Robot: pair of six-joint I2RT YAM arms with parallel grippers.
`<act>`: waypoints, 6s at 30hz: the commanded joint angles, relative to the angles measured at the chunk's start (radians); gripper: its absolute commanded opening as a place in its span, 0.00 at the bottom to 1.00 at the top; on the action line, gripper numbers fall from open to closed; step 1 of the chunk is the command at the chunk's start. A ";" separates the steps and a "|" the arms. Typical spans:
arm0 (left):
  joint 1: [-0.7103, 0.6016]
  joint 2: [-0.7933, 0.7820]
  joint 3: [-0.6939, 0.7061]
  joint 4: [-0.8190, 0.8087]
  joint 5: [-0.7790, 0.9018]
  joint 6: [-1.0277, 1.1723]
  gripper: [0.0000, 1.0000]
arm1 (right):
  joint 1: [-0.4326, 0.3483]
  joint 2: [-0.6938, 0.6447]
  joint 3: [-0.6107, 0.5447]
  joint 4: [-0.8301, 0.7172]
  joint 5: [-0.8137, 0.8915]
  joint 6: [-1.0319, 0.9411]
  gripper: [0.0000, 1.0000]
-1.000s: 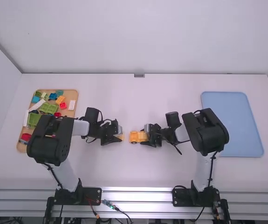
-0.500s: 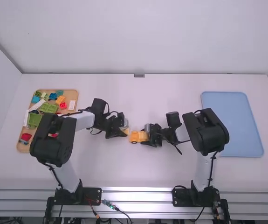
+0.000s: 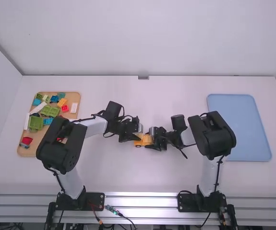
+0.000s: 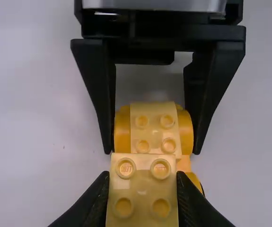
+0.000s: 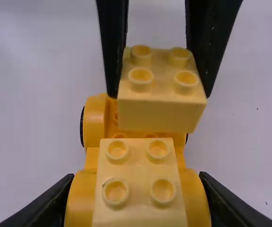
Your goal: Assemble lego blocks to make yellow taxi
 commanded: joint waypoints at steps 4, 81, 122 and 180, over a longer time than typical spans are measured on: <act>-0.003 0.013 -0.056 0.067 0.010 -0.058 0.13 | -0.003 0.013 0.000 0.005 0.005 0.009 0.53; -0.004 -0.190 -0.229 0.283 0.008 -0.189 0.02 | -0.003 0.013 0.000 0.002 0.001 0.002 0.53; 0.010 -0.009 -0.148 0.226 -0.033 -0.244 0.02 | -0.003 0.013 0.001 0.001 0.002 -0.002 0.53; 0.723 0.325 1.096 -0.835 -0.716 -0.587 0.99 | -0.017 -0.505 0.001 -0.416 0.758 0.368 0.99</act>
